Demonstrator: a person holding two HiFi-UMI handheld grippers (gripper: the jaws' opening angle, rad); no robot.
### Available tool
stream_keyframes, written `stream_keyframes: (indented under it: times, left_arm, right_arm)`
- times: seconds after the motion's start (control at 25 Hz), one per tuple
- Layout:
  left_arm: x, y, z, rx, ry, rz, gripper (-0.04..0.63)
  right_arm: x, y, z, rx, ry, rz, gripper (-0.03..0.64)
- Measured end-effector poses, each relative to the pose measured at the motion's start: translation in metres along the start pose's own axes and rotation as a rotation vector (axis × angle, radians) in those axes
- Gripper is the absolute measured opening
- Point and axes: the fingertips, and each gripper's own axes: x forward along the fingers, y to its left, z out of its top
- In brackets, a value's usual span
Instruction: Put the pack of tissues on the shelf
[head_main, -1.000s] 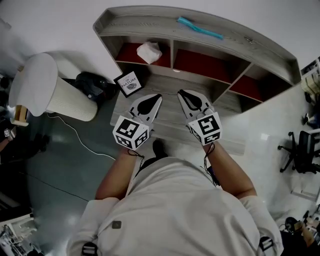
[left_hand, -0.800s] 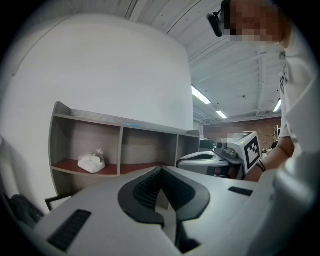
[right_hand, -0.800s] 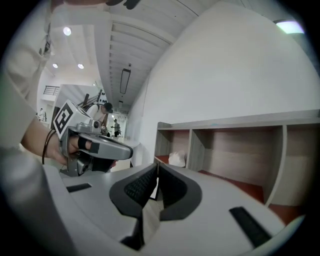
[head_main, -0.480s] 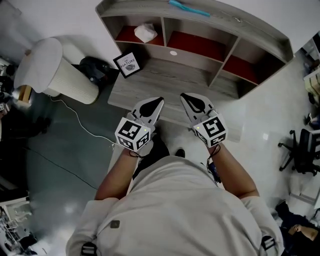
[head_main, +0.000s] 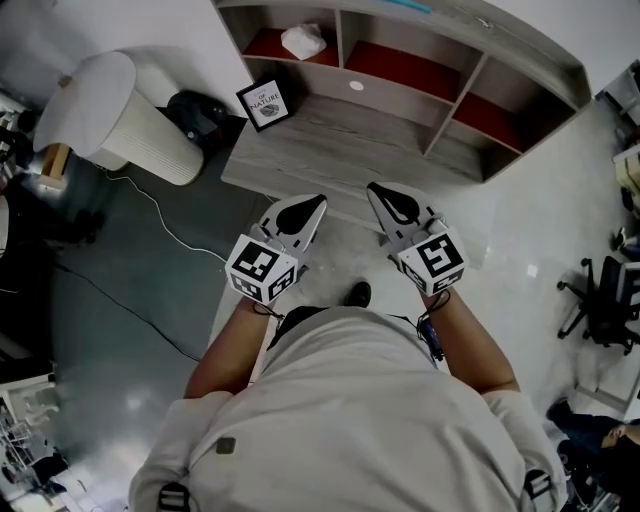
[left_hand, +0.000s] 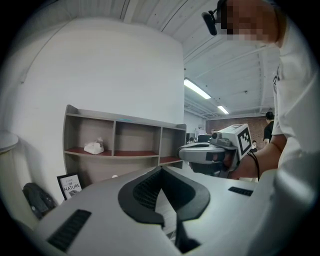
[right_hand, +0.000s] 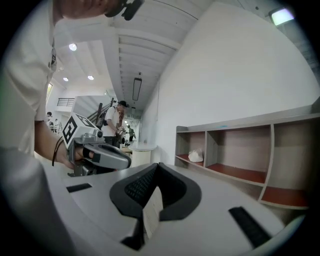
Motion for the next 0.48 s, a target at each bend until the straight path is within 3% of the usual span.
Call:
stream_keyframes:
  times: [0.48]
  left_arm:
    - [-0.094,0.006,-0.001,0.003,-0.043,0.025,0.014]
  right_arm:
    - [-0.013,0.085,0.027,-0.039,-0.025,0.005,0.02]
